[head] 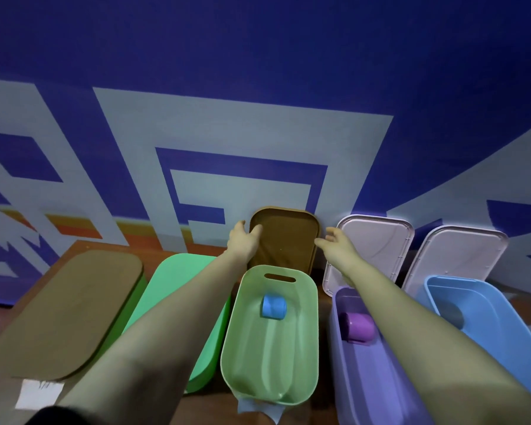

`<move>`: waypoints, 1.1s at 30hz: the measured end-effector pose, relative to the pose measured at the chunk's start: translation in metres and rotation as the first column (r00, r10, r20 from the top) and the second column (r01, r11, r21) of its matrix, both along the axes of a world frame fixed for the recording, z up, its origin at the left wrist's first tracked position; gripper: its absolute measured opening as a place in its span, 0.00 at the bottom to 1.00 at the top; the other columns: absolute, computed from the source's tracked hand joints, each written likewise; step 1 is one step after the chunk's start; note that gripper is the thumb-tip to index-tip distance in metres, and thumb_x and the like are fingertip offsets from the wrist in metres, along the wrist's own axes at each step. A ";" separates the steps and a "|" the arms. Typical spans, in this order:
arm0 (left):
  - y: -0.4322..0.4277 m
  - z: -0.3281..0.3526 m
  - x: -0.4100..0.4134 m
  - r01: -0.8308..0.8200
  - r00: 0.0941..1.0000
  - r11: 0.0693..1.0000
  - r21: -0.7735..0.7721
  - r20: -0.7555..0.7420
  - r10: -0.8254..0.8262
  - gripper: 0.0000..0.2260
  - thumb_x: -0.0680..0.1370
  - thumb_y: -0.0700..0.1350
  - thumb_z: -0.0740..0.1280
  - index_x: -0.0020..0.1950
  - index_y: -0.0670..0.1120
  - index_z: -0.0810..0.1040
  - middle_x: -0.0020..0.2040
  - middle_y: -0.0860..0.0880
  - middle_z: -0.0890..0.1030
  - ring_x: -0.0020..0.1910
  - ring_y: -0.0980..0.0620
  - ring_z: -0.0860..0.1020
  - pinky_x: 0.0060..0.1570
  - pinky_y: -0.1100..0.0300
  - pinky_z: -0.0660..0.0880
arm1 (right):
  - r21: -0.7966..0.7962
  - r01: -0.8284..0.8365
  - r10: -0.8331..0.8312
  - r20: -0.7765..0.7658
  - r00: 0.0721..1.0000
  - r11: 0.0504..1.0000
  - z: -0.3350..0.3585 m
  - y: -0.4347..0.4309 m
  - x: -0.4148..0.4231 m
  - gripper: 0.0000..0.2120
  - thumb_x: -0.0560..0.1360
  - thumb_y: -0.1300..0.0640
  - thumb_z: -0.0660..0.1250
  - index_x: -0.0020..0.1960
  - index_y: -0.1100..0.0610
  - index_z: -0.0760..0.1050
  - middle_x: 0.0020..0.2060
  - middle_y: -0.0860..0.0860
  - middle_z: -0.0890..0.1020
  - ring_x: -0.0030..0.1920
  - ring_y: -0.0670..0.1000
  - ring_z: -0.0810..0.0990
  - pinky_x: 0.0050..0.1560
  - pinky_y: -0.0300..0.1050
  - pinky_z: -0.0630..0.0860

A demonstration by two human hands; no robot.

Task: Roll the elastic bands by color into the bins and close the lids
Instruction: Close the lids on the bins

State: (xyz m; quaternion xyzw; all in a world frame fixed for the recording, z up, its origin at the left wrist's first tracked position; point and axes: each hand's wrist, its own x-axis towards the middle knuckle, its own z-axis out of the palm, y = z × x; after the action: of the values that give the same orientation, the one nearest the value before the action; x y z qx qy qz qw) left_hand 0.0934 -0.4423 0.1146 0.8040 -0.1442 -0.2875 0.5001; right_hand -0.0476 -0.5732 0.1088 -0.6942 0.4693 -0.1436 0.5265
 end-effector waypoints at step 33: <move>0.078 0.049 -0.043 -0.175 0.979 0.976 -0.129 -0.126 0.159 0.19 0.80 0.47 0.64 0.65 0.36 0.70 0.61 0.39 0.76 0.60 0.42 0.74 0.57 0.54 0.70 | 0.325 0.201 -0.315 0.349 0.883 0.924 0.051 0.092 -0.029 0.21 0.73 0.60 0.70 0.63 0.65 0.71 0.40 0.54 0.77 0.36 0.49 0.75 0.32 0.37 0.73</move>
State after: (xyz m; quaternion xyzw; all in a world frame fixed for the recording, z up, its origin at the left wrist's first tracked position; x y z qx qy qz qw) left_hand 0.0499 -0.3643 0.1634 0.7585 -0.0666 -0.2794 0.5849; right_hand -0.0761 -0.4808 0.1593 -0.5001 0.4578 -0.2823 0.6787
